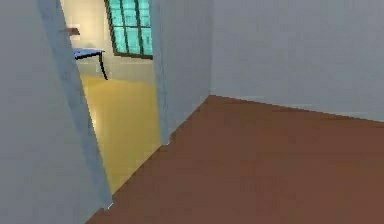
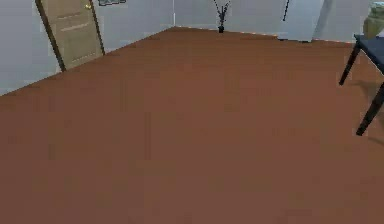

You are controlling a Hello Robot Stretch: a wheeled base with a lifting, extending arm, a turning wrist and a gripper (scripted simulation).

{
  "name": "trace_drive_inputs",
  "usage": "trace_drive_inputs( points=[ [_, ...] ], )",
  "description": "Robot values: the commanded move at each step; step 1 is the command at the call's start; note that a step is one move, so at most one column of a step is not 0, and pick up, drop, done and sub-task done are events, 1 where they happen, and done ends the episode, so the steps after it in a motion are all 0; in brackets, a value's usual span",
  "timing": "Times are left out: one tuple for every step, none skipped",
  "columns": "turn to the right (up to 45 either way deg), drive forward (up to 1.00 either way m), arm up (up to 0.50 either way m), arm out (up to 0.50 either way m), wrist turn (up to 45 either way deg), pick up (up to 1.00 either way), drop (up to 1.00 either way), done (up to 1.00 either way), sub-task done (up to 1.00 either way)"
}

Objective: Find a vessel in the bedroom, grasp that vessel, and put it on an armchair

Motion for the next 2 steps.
trace_drive_inputs(
  points=[
    [0.0, 1.0, 0.0, 0.0, 0.0, 0.0, 0.0, 0.0, 0.0],
    [-3.0, 0.0, 0.0, 0.0, 0.0, 0.0, 0.0, 0.0, 0.0]
  ],
)
